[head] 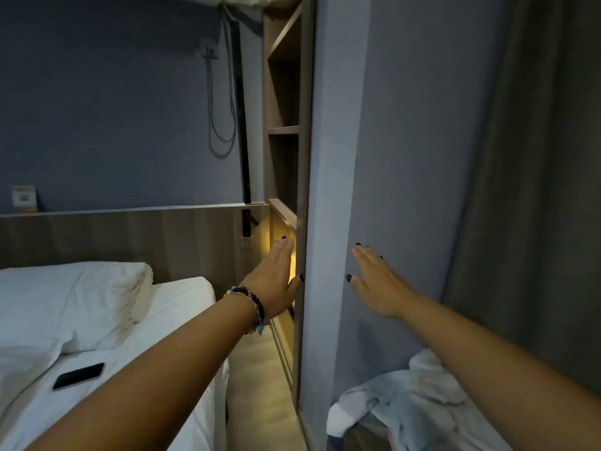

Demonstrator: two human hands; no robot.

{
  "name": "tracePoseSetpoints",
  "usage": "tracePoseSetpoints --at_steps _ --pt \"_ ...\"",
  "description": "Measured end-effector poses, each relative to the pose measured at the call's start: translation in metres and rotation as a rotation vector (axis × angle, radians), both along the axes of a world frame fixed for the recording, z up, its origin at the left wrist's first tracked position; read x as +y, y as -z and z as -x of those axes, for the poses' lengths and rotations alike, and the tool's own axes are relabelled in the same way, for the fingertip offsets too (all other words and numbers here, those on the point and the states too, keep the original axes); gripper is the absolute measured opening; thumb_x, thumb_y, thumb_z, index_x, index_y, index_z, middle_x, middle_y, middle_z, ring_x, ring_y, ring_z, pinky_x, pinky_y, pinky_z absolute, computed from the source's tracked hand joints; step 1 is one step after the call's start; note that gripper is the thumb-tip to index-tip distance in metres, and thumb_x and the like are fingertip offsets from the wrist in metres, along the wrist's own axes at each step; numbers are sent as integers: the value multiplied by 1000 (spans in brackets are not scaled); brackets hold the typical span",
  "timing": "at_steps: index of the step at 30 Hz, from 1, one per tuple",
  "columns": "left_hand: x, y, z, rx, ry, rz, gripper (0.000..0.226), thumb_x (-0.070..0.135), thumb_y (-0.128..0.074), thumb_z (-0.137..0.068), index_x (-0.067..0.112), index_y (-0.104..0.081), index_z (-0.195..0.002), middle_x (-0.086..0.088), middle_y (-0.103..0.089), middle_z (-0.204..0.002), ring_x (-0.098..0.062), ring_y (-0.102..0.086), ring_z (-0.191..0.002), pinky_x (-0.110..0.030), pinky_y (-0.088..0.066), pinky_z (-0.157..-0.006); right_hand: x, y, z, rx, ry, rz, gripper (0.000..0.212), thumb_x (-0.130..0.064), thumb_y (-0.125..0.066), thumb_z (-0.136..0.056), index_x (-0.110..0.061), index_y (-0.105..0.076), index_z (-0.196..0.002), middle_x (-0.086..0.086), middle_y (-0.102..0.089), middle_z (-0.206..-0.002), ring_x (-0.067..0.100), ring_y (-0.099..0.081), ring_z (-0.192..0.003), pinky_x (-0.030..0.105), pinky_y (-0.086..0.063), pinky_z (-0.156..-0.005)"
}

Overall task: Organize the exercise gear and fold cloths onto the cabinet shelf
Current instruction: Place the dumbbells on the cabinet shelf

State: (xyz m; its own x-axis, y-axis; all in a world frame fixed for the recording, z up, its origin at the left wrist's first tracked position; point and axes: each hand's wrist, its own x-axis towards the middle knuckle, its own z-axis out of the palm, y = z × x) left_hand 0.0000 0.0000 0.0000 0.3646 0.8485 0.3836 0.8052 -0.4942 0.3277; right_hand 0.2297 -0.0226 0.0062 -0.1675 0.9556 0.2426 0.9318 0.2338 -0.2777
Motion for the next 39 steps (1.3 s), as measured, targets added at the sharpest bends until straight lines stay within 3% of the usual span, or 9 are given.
tracePoseSetpoints --at_steps 11,17,22,30,35,39 --pt "87 20 -8 -75 -43 89 70 35 -43 -101 15 0 -153 -3 1 -162 -17 1 -149 -34 -11 -118 86 22 -6 31 -73 34 63 -34 -31 -104 -13 1 -153 1 3 -162 15 3 -148 37 -9 -121" --pt "158 30 -20 -145 -31 118 70 33 -44 -100 15 -3 -153 -2 -2 -162 -15 0 -148 -31 -10 -117 160 48 -8 1 -179 -35 65 -37 -33 -102 -21 4 -153 -6 6 -162 9 7 -147 25 -4 -113" --pt "213 48 -21 -178 -54 126 70 32 -47 -99 16 -5 -153 -2 -5 -162 -16 -3 -148 -31 -11 -116 215 78 -2 33 -256 11 68 -42 -35 -101 -27 6 -152 -10 6 -161 -3 14 -136 23 -1 -108" --pt "283 87 5 -159 -139 164 71 33 -47 -99 17 -5 -153 -1 -5 -162 -16 -3 -148 -29 -11 -114 286 91 18 -38 -267 65 65 -39 -33 -102 -19 2 -153 -2 5 -162 15 6 -148 32 -5 -119" --pt "335 108 29 -159 -165 190 70 32 -46 -100 17 -4 -154 0 -4 -162 -15 -2 -148 -26 -10 -113 340 113 46 26 -251 57 62 -29 -37 -102 -11 -6 -153 4 -2 -162 19 0 -149 32 -6 -120" --pt "386 120 42 -269 -136 257 69 30 -45 -100 15 -4 -153 -1 -4 -162 -14 -1 -148 -28 -9 -115 392 135 72 112 -219 115 62 -30 -38 -102 -11 -8 -153 2 -4 -162 17 2 -148 29 -6 -117"
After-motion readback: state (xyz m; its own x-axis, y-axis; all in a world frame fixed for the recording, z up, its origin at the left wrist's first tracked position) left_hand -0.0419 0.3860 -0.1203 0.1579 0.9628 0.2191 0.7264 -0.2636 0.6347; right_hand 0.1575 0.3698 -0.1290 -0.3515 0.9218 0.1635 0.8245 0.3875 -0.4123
